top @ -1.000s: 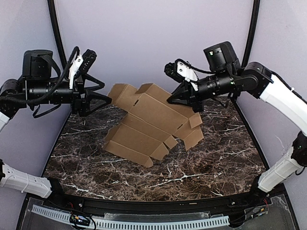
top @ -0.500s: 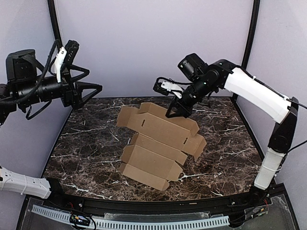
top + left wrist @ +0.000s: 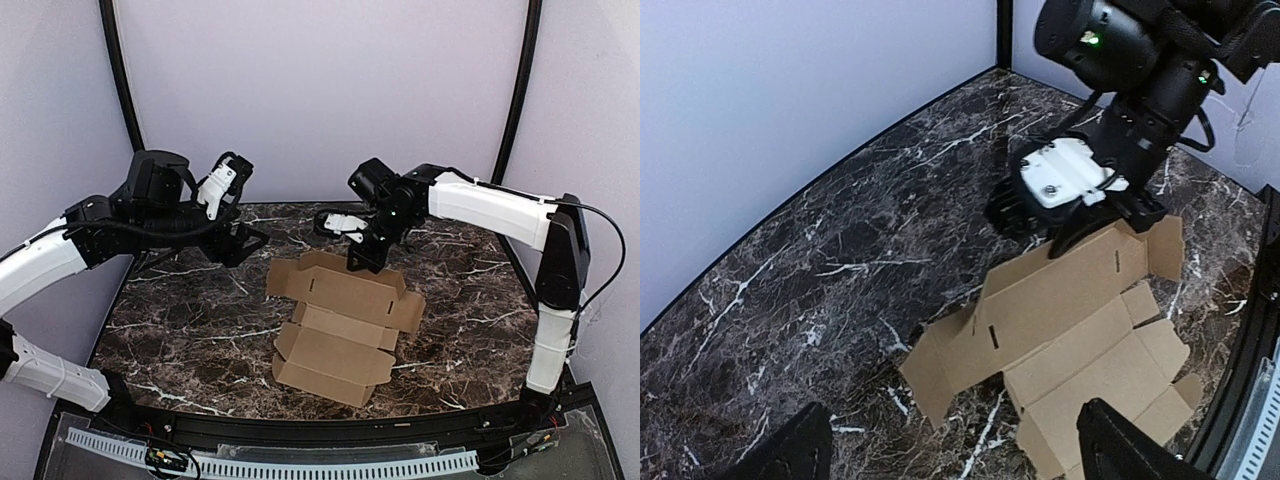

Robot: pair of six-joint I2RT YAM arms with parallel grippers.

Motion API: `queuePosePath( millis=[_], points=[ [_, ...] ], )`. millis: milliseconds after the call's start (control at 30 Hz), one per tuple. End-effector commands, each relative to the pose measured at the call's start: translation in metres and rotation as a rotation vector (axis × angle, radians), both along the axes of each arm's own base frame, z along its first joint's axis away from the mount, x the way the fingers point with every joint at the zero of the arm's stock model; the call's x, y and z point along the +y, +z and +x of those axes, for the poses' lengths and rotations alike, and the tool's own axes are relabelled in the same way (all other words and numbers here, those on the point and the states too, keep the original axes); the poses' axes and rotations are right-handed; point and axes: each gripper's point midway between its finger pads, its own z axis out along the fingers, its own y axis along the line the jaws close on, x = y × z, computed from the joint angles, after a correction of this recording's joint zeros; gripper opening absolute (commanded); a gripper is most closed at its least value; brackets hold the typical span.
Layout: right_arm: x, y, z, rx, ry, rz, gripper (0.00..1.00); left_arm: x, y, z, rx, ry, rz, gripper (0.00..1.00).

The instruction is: Fold the paper box

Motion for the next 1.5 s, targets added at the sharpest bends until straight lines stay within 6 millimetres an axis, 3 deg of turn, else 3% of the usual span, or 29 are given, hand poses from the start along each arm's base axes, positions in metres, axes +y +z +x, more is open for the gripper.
queuePosePath(
  millis=[0,200,267,400,500,800,1300,1467],
  points=[
    [0.012,0.001,0.005,-0.096,0.106,0.100,0.00,0.002,-0.018,0.027,0.054,0.078,-0.125,0.83],
    [0.021,-0.016,0.001,-0.070,0.144,0.147,0.00,-0.020,-0.047,0.047,0.158,0.034,-0.284,0.69],
    [0.027,-0.016,0.000,-0.043,0.149,0.180,0.00,-0.027,-0.057,0.054,0.191,0.029,-0.298,0.60],
    [0.032,-0.020,-0.002,0.012,0.146,0.216,0.00,-0.037,-0.077,0.067,0.253,0.024,-0.320,0.32],
    [0.033,-0.028,-0.003,0.037,0.127,0.215,0.00,-0.040,-0.088,0.074,0.279,0.047,-0.330,0.04],
    [0.037,-0.041,-0.006,0.093,0.097,0.232,0.00,-0.041,-0.118,0.089,0.363,0.133,-0.324,0.01],
    [0.040,-0.054,0.005,0.147,0.013,0.227,0.00,-0.038,-0.166,0.078,0.511,0.184,-0.277,0.01],
    [0.041,-0.053,0.004,0.153,0.013,0.237,0.00,-0.035,-0.185,0.086,0.526,0.236,-0.249,0.01]
  ],
)
